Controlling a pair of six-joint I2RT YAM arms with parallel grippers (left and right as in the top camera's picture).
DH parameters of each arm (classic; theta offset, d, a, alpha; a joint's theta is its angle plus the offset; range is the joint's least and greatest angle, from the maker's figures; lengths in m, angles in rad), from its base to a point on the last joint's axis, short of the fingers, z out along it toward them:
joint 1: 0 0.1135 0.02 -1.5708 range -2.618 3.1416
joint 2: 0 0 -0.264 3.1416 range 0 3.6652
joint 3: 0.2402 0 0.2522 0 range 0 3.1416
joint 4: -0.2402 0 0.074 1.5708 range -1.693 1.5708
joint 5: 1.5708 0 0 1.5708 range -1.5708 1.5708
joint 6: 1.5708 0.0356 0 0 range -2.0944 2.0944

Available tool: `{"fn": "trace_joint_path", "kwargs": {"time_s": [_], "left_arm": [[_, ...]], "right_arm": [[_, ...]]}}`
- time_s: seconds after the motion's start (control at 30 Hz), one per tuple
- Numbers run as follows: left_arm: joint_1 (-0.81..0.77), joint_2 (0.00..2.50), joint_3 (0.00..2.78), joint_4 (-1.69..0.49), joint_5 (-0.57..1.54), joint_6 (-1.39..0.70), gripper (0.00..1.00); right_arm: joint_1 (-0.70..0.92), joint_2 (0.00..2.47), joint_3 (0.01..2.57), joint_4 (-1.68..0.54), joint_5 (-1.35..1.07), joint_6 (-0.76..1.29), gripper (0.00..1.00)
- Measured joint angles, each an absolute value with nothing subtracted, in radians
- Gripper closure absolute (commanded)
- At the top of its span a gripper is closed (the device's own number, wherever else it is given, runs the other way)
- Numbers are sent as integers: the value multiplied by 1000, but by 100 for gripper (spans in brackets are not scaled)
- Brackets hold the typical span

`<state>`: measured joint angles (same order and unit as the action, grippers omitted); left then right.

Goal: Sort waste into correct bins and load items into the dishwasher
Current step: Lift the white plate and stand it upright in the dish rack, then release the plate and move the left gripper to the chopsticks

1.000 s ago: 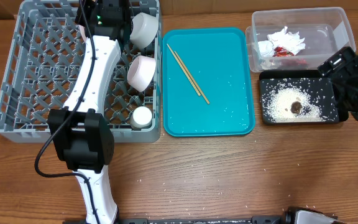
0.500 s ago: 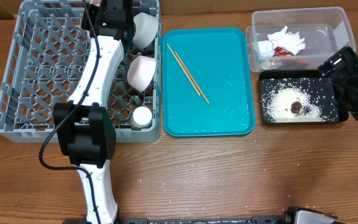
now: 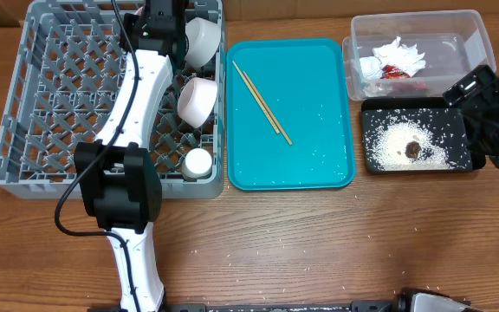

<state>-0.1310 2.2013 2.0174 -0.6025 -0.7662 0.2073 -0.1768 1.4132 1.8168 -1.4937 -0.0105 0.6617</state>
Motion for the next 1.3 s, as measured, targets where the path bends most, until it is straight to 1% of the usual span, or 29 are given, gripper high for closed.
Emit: {"fn": "trace_joint_path", "kwargs": {"time_s": [0.1,0.17,0.27,0.3,0.33,0.4,0.43,0.53,0.6,0.63,0.7,0.73,0.77,0.8,0.83,0.93,1.07,1.1,1.23,1.3], "left_arm": [[-131,2201,2017,-603,-756,192,95],[-131,2201,2017,-603,-752,187,86],[-131,2201,2017,-602,-733,174,54],[-131,2201,2017,-602,-727,168,46],[-131,2201,2017,-602,-724,170,41],[-131,2201,2018,-606,-720,161,38],[-131,2201,2019,-622,-717,162,34],[-131,2198,2042,-752,-701,134,28],[-131,2178,2060,-843,-644,120,22],[-131,2156,2071,-884,-594,108,18],[-131,2104,2093,-929,-494,98,14],[-131,2073,2103,-943,-443,97,11],[-131,2001,2122,-961,-328,90,6],[-133,1968,2132,-967,-261,84,2],[-133,1929,2140,-983,-168,78,0],[-138,1850,2156,-1025,129,77,0],[-144,1849,2159,-1038,486,77,0],[-145,1863,2157,-1040,617,81,0],[-167,1896,2151,-1042,891,113,0],[-186,1903,2151,-1042,949,121,0]], "right_arm": [[-177,1413,1817,-1493,-11,662,0],[-177,1413,1817,-1494,-10,662,0],[-177,1413,1817,-1494,-11,662,0],[-177,1413,1817,-1494,-11,662,0],[-177,1413,1817,-1493,-11,662,0],[-177,1413,1817,-1493,-11,662,0],[-177,1413,1817,-1493,-10,662,0],[-177,1413,1817,-1494,-10,662,0],[-177,1413,1817,-1493,-11,662,0],[-177,1413,1817,-1494,-10,662,0],[-177,1413,1817,-1494,-10,662,0],[-177,1413,1817,-1494,-11,662,0],[-177,1413,1817,-1494,-10,662,0],[-177,1413,1817,-1494,-11,662,0],[-177,1413,1817,-1494,-10,662,0],[-177,1413,1817,-1494,-11,662,0],[-177,1413,1817,-1494,-11,662,0],[-177,1413,1817,-1494,-11,662,0],[-177,1413,1817,-1494,-11,662,0],[-177,1413,1817,-1494,-11,662,0]]}}
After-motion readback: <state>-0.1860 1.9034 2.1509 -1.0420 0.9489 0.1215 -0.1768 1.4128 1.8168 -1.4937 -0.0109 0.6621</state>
